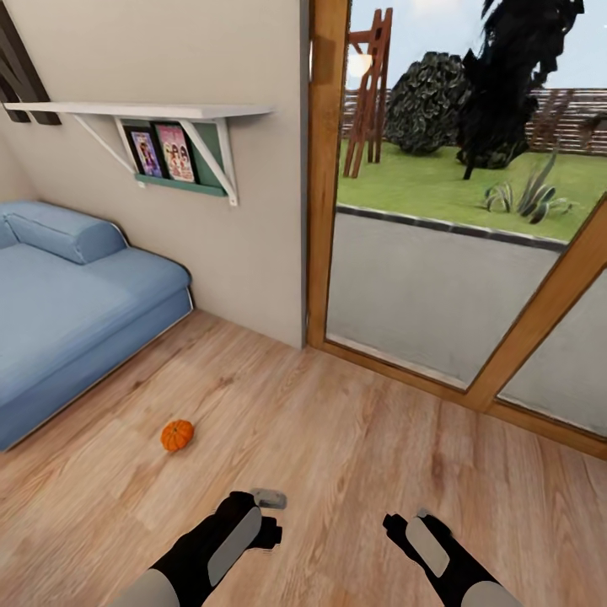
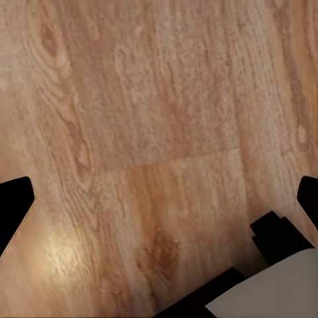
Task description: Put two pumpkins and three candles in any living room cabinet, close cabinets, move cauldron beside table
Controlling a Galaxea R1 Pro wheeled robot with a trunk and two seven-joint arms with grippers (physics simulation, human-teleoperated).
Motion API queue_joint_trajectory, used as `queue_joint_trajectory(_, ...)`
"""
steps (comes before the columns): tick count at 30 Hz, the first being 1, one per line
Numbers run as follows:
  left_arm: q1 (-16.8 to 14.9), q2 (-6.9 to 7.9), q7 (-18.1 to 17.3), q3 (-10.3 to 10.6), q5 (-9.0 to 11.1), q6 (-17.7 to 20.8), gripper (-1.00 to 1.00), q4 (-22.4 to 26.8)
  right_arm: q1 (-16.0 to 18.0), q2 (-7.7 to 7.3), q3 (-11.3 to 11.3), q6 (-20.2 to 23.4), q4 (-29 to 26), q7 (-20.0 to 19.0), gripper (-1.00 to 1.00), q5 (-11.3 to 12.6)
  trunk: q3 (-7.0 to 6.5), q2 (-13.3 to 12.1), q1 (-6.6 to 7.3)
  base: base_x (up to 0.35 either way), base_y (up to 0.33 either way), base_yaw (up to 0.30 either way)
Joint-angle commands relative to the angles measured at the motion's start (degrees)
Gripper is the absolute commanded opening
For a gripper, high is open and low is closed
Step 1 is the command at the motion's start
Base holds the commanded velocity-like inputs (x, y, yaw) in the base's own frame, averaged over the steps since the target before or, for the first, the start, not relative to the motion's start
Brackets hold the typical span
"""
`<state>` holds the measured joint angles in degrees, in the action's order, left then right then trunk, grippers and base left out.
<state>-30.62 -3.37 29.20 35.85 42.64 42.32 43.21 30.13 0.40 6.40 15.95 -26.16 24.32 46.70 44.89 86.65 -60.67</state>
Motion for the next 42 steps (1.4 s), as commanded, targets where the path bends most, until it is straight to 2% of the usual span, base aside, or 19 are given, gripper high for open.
queue_joint_trajectory(1,-0.05,0.03,0.58,0.19,0.60,0.05,1.00,0.07,0.02,-0.05,0.38,0.16,-0.12,0.46,1.00,0.34,0.05,0.02,-0.02,0.244,0.000,0.000)
queue_joint_trajectory(19,-0.05,0.03,0.75,0.09,0.60,0.00,1.00,0.07,0.02,-0.05,0.64,-0.59,-0.12,0.47,1.00,0.24,0.05,0.02,-0.02,0.214,0.000,0.019)
queue_joint_trajectory(36,-0.05,0.12,0.83,0.18,0.60,-0.27,1.00,0.12,0.02,0.14,0.80,-0.57,-0.20,0.55,1.00,0.23,0.05,0.02,-0.02,0.024,0.000,0.268)
queue_joint_trajectory(42,-0.05,0.12,0.84,0.19,0.60,-0.29,1.00,0.12,0.02,0.28,0.95,-0.45,-0.20,0.55,1.00,0.23,0.05,0.02,-0.02,0.214,0.000,0.289)
